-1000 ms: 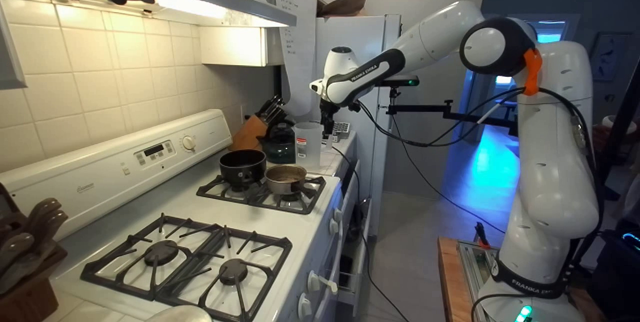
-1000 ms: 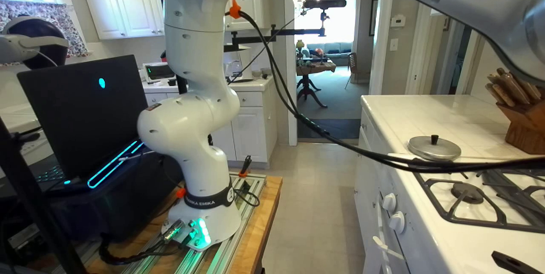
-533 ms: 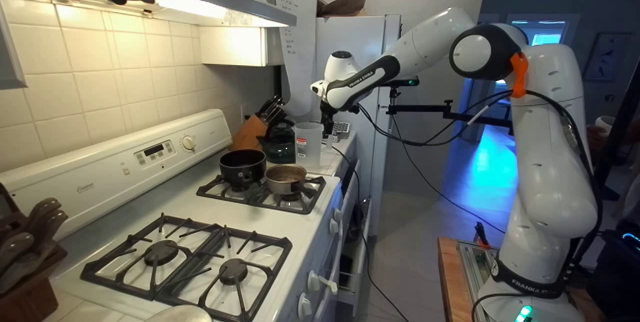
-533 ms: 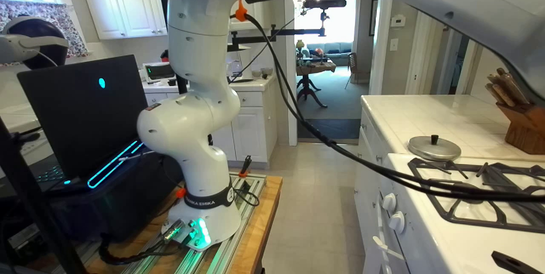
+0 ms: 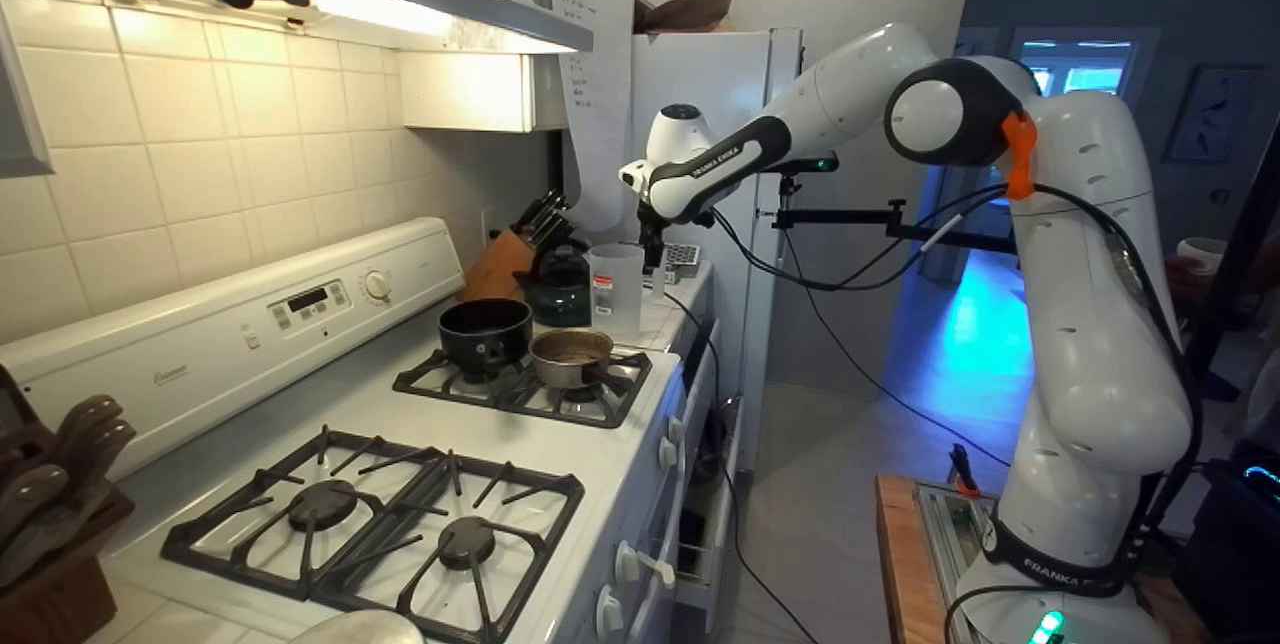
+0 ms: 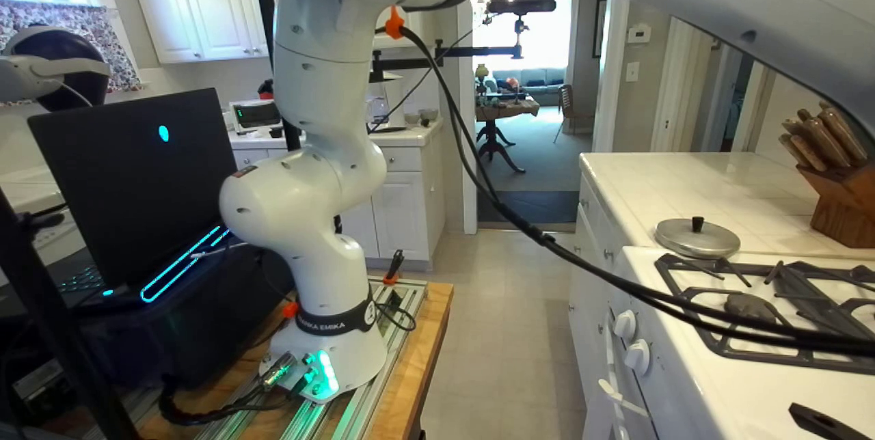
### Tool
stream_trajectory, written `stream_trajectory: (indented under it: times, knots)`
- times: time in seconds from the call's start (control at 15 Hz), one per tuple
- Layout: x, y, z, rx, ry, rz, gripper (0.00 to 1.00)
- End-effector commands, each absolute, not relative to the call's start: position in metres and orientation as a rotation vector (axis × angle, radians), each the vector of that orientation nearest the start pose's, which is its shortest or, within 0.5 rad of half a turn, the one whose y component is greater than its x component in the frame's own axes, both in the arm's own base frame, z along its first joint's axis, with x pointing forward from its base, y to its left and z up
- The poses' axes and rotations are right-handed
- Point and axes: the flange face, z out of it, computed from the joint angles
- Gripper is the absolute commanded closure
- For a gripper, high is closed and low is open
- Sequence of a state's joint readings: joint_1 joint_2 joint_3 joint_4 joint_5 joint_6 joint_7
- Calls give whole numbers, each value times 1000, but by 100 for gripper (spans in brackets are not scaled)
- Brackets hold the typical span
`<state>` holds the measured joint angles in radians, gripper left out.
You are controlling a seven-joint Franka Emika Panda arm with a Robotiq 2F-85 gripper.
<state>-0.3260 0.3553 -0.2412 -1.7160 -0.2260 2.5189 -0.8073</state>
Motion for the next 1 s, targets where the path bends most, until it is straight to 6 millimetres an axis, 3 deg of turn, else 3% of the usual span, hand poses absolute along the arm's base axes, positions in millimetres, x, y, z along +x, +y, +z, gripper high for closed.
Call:
stream_trajectory:
  times: [0.0,0.8,0.93]
  knots:
    - [604,-355,435,-3491,-788,-409,0]
    - [620,-362,427,-3424,-787,-445,0]
    - [623,-363,425,-3420,-787,-437,26]
